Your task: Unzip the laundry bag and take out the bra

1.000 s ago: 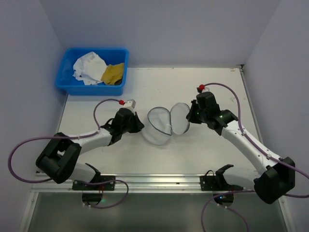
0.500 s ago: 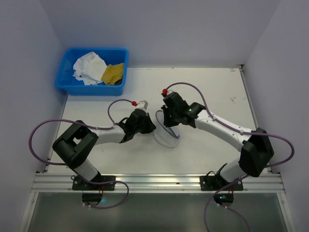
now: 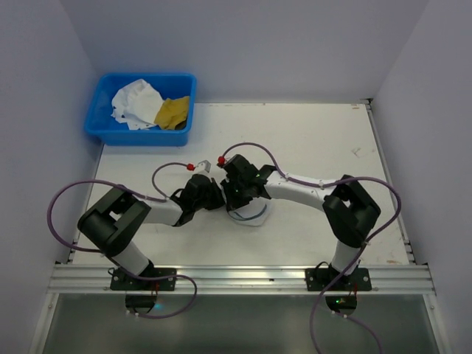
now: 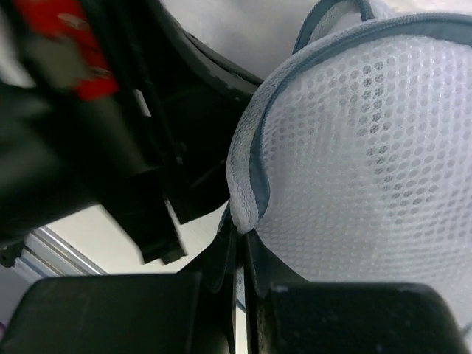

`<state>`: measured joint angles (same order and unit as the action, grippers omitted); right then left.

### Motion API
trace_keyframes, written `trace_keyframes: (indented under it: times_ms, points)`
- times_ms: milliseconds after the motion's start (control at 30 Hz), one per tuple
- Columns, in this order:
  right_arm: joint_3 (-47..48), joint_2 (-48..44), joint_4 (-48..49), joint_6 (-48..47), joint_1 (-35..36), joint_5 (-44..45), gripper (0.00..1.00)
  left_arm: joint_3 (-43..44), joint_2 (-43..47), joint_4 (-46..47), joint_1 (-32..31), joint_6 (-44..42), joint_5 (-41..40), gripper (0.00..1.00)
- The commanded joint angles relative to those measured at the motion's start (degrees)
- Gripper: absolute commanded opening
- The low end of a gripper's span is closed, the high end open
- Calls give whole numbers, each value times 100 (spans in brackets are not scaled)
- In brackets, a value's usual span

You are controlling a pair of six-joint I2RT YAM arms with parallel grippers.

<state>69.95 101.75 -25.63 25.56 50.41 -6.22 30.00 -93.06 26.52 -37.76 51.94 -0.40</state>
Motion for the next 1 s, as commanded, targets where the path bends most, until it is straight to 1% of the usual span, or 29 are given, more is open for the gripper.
trace_keyframes:
  times_ms: [0, 67, 100, 167, 200, 267, 300, 400, 467, 533, 567, 633, 667, 733, 767, 833, 867, 900, 933, 967]
  points:
    - [-88, 371, 58, -34, -14, -529, 0, -407, 182, -42, 286, 88, -215, 4]
    - [-17, 581, 49, -34, -23, -608, 0, -582, 314, -94, 383, 132, -241, 11]
    - [62, 643, 32, -42, -23, -635, 0, -644, 462, -156, 418, 184, -250, 20]
    - [141, 801, -30, -16, -40, -652, 0, -828, 795, -375, 559, 290, -380, 30]
    - [176, 846, -30, 1, -40, -661, 0, -907, 928, -446, 611, 316, -434, 39]
    - [185, 916, -30, 36, -67, -705, 0, -1066, 1209, -760, 752, 334, -626, 52]
    - [203, 977, -30, 37, -84, -740, 0, -1084, 1481, -884, 778, 291, -688, 66]
    - [247, 1074, -30, 37, -137, -863, 0, -1101, 2008, -1386, 831, 167, -935, 84]
    - [291, 1092, -39, 28, -137, -925, 1, -1084, 2395, -1710, 849, 106, -1075, 87]
    - [291, 1022, -39, 28, -137, -908, 6, -1032, 2642, -1930, 867, 1, -1163, 88]
    - [291, 978, -48, 28, -137, -907, 11, -996, 2878, -2210, 875, -26, -1346, 88]
    - [291, 751, -65, 10, -137, -872, 19, -865, 3099, -2475, 893, -175, -1514, 88]
    - [291, 662, -74, 10, -137, -864, 26, -821, 3283, -2642, 902, -219, -1672, 88]
    - [308, 478, -74, 28, -128, -846, 33, -681, 3469, -3003, 945, -307, -1787, 89]
    - [335, 303, -117, 19, -128, -863, 41, -627, 3618, -3213, 954, -377, -1910, 89]
    - [414, 135, -144, 28, -120, -872, 48, -461, 3768, -3416, 972, -474, -2024, 91]
    - [440, -31, -170, 28, -128, -890, 54, -408, 3908, -3574, 981, -501, -2129, 91]
    - [501, -120, -205, 37, -128, -907, 56, -346, 3970, -3653, 981, -536, -2174, 93]
    - [537, -199, -232, 28, -128, -890, 63, -232, 4040, -3733, 990, -606, -2235, 93]
    - [572, -278, -293, 10, -128, -881, 66, -170, 4145, -3873, 990, -633, -2314, 94]
